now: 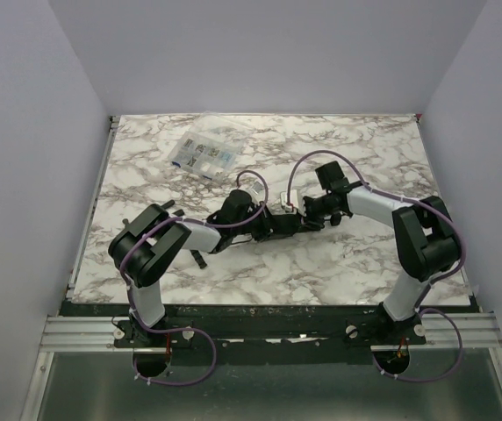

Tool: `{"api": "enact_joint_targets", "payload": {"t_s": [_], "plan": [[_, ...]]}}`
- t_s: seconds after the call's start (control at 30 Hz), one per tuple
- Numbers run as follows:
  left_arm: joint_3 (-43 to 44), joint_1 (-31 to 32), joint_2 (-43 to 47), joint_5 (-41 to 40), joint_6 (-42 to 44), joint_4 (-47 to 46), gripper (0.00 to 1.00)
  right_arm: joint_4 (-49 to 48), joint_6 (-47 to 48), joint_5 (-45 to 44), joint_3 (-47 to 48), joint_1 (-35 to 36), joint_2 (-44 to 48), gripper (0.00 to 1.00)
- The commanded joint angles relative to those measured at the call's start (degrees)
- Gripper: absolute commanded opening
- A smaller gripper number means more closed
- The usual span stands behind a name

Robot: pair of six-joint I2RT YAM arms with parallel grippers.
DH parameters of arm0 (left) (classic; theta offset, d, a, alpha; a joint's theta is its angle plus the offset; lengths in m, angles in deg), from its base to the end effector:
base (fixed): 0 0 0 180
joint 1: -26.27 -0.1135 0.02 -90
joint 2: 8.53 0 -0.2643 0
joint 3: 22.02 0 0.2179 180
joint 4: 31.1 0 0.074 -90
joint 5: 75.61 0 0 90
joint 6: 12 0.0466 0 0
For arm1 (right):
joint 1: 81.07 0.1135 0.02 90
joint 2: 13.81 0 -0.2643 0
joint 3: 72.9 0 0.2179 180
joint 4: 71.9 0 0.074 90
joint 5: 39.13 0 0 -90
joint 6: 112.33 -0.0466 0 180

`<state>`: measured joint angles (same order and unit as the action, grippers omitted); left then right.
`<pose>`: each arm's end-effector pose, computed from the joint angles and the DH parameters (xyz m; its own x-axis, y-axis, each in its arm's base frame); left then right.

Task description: Put away the umbrella

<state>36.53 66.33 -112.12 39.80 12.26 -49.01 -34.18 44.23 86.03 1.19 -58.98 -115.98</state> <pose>0.2469 -0.2337 0.1633 -0.9399 -0.2856 -0.1873 0.0408 0.4506 -0.8918 0.2808 0.1429 0.1670 0.1466 -0.7500 -0.6450 -0.9847 -0.0487 -0.1672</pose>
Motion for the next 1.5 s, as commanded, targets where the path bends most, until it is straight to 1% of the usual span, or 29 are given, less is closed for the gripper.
{"api": "enact_joint_targets", "payload": {"t_s": [0.0,0.13,0.5,0.67,0.83,1.03,1.23,1.27,1.33,1.4,1.43,1.47], "plan": [[0.69,1.45,0.04,8.71,4.97,8.29,0.00,3.29,-4.03,-13.56,-1.58,-0.03,-7.97,0.00],[2.23,1.43,-0.10,8.35,8.88,13.14,0.00,4.25,-4.67,-13.74,-0.35,-0.03,-8.99,0.00],[3.85,2.39,-1.41,8.13,11.86,17.44,0.00,4.63,-6.58,-14.41,1.37,0.04,-10.64,0.00],[6.81,3.10,-3.03,4.97,15.81,24.73,0.00,4.64,-6.69,-14.57,1.40,0.19,-10.76,0.00],[8.66,3.36,-4.70,1.15,16.56,29.16,0.00,4.66,-6.69,-14.59,1.31,0.30,-10.63,0.00],[11.29,3.45,-6.71,-3.61,16.46,33.43,0.00,4.71,-6.62,-14.57,1.22,0.30,-10.59,0.00],[13.52,2.81,-7.24,-12.03,14.43,40.23,0.00,4.80,-6.47,-14.49,1.04,0.26,-10.50,0.00],[13.83,2.63,-7.24,-13.13,13.51,41.02,0.03,4.87,-6.45,-14.40,1.04,0.30,-10.43,0.00],[14.63,2.23,-7.24,-15.52,12.19,42.26,0.17,4.90,-6.44,-14.35,0.84,0.25,-10.19,0.00],[16.98,2.18,-7.68,-19.24,9.97,46.59,0.32,4.89,-6.36,-14.31,0.61,0.29,-9.99,0.00],[18.31,2.05,-8.29,-19.87,9.50,48.81,0.35,4.89,-6.32,-14.24,0.45,0.32,-9.93,0.00],[18.79,1.98,-8.48,-19.77,9.24,48.66,0.35,4.89,-6.36,-14.31,0.43,0.32,-9.89,0.00]]}}
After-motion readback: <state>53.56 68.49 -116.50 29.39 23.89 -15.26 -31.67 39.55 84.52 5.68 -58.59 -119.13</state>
